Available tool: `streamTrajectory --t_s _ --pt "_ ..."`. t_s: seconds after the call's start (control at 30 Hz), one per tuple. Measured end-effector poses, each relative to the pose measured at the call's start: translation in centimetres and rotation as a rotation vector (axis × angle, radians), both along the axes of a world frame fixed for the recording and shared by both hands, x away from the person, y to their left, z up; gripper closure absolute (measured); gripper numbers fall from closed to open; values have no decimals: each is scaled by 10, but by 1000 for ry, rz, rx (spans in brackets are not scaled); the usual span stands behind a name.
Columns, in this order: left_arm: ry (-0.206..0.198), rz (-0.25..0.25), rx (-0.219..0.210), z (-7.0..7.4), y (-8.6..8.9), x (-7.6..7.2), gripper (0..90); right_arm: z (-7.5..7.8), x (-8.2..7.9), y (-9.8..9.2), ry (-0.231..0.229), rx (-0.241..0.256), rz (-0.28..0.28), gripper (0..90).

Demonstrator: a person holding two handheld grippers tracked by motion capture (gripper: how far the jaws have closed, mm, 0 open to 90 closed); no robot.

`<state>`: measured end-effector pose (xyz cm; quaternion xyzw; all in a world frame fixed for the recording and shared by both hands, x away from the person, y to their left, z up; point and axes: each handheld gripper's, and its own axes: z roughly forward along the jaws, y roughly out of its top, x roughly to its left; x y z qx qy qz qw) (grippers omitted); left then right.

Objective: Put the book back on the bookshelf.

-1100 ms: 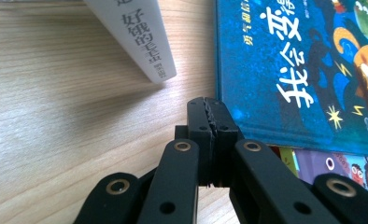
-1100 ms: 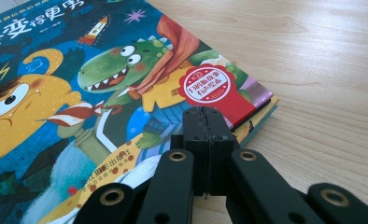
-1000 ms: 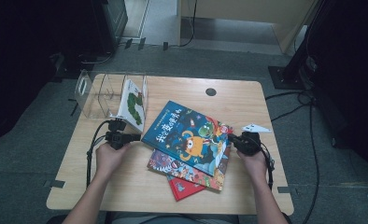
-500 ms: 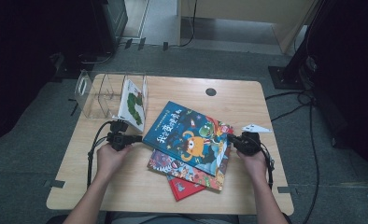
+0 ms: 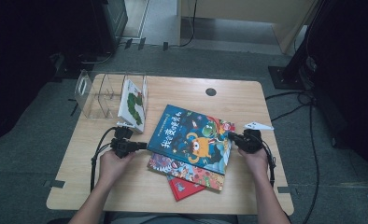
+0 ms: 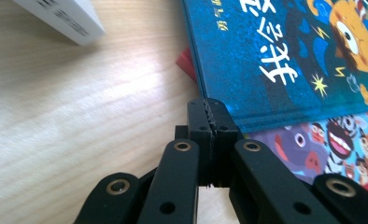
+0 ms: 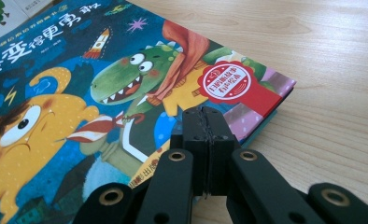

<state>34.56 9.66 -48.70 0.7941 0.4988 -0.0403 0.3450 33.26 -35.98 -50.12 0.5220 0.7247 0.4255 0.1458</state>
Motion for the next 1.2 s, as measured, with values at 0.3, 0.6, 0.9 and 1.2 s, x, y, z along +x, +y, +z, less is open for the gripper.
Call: streamTrajectory --t_s 0.3,0.6,0.9,1.2 --pt "8 -35 -2 0 -10 -16 900 -1 8 0 -3 10 21 900" --pt "8 -50 -31 1 -13 -25 900 1 14 -10 -5 -32 -37 900" --pt "-9 -40 -14 0 -18 -16 900 -2 14 -23 28 -36 -83 900" --pt "11 -63 -8 2 -21 -24 900 -4 15 -19 53 -45 -64 900"
